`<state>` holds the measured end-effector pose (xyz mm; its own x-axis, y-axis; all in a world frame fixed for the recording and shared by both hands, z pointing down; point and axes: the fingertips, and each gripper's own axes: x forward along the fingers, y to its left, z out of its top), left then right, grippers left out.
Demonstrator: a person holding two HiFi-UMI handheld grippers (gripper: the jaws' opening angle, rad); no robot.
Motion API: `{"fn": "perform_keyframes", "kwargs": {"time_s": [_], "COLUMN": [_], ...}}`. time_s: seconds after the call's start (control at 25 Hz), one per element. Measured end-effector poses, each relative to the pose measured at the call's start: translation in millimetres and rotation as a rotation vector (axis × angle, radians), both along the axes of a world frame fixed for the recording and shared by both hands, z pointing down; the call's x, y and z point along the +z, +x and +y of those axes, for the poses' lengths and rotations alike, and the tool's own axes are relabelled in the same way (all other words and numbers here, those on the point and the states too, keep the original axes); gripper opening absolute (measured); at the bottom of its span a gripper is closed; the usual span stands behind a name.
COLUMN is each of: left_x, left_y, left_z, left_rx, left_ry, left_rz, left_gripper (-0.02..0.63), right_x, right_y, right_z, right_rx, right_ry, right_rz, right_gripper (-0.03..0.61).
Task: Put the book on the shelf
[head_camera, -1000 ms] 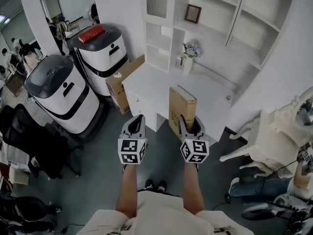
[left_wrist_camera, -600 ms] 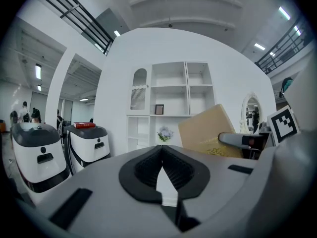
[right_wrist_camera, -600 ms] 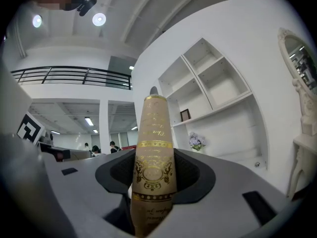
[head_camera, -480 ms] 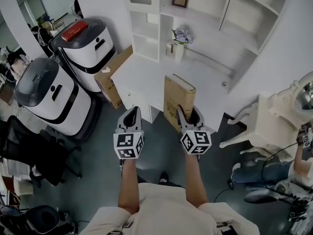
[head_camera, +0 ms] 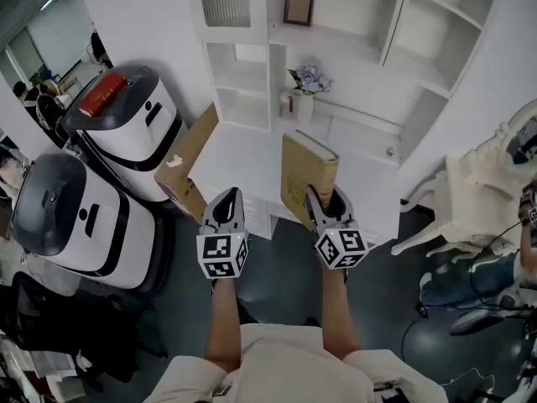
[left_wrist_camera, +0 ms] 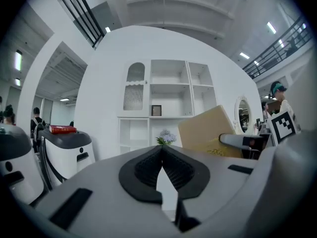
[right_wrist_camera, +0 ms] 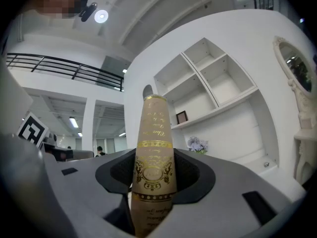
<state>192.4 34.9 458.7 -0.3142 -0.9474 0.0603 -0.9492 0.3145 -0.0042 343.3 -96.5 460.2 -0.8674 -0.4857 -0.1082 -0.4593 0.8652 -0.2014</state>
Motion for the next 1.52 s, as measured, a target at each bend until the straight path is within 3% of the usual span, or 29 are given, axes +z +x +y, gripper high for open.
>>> {"fn": "perform_keyframes", "kwargs": {"time_s": [0.28,0.44,0.6,0.76,1.16,1.52], "left_x": [-6,-3,11,17,-5,-26], "left_y": [-135,-184,-217,-239,-243,-282], "left_z": [-5,-7,-9,-17,-48,-101], "left_rx": [0.155,0.218,0.268,0.294,0.408,0.410], "left_ry": [-0.034,-0.035,-0.060,-0.063,-0.035,0.002], "left_rz": [-0.003,0.010,0.030,0.044,-0.012,-0.032], "left_gripper": [0.017,0.017,0.017,0.017,0.017,0.017], "right_x": [-8,-5,6,13,6,-1], "right_y": [-127,-182,-212,-229,-252,-284], "right_z": [11,21,24,24,14,-30], "right_rx": [0.148,0.199,0.250,0.289,0.354,0.393], "right_ry": [-0.032,-0.021,-0.038,-0.050,-0.036,-0.014], "right_rz": [-0.030,-0.006,0.016,0.032,0.014,0.002], "right_gripper": [0.222,0.222,0.221,0.221,0.221,0.221]}}
